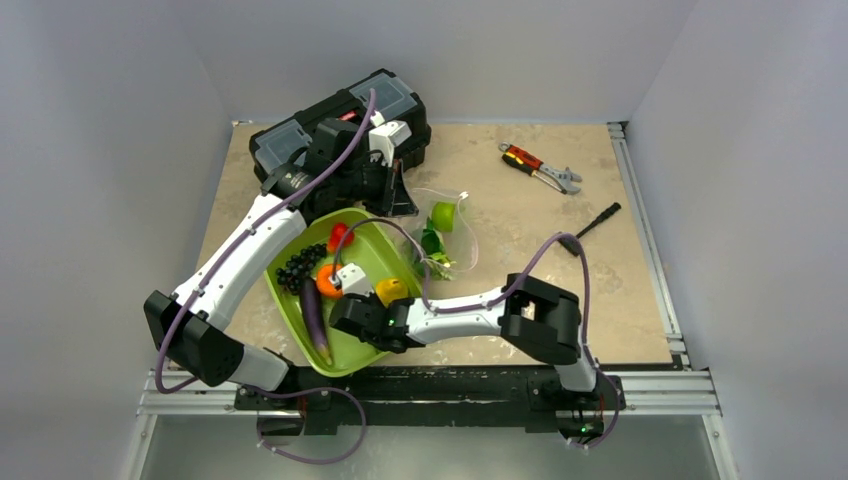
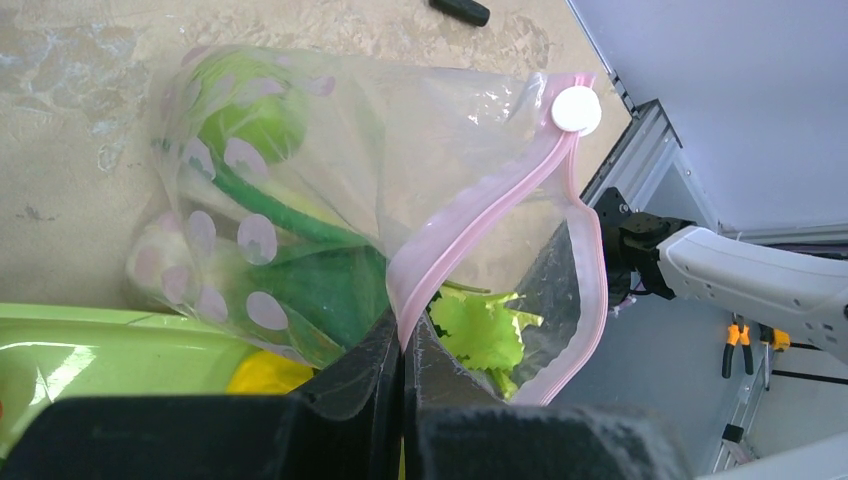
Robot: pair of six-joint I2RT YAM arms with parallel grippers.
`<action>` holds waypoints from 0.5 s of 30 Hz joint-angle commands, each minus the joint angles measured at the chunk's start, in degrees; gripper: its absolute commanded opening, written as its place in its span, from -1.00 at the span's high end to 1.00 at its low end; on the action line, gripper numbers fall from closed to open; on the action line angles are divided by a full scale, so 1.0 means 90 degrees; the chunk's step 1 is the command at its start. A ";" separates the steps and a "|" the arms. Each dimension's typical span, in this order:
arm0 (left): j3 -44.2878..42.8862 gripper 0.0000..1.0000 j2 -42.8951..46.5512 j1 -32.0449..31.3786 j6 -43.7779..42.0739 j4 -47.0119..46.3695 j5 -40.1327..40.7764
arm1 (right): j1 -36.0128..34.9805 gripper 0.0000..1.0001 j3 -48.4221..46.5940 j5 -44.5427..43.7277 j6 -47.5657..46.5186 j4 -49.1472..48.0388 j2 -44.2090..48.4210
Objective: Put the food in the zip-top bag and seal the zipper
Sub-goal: Pick up the fake vegetable from the bin.
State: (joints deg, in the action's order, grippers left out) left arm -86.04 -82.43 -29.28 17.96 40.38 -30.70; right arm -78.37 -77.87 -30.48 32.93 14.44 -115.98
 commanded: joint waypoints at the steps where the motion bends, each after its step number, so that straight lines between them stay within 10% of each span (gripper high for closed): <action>1: -0.0226 1.00 0.0207 0.0053 -0.0042 -0.0155 -0.0032 | -0.0032 1.00 0.0406 -0.0140 -0.0071 -0.0771 0.0976; 15: -0.0225 1.00 0.0160 0.0050 -0.0032 -0.0152 -0.0024 | -0.0033 1.00 0.0276 -0.0222 0.0049 -0.0254 0.1763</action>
State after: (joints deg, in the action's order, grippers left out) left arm -86.04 -82.43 -29.28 17.98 40.01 -30.72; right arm -78.74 -73.28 -29.21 31.99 9.63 -102.69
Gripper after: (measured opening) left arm 0.003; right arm 0.270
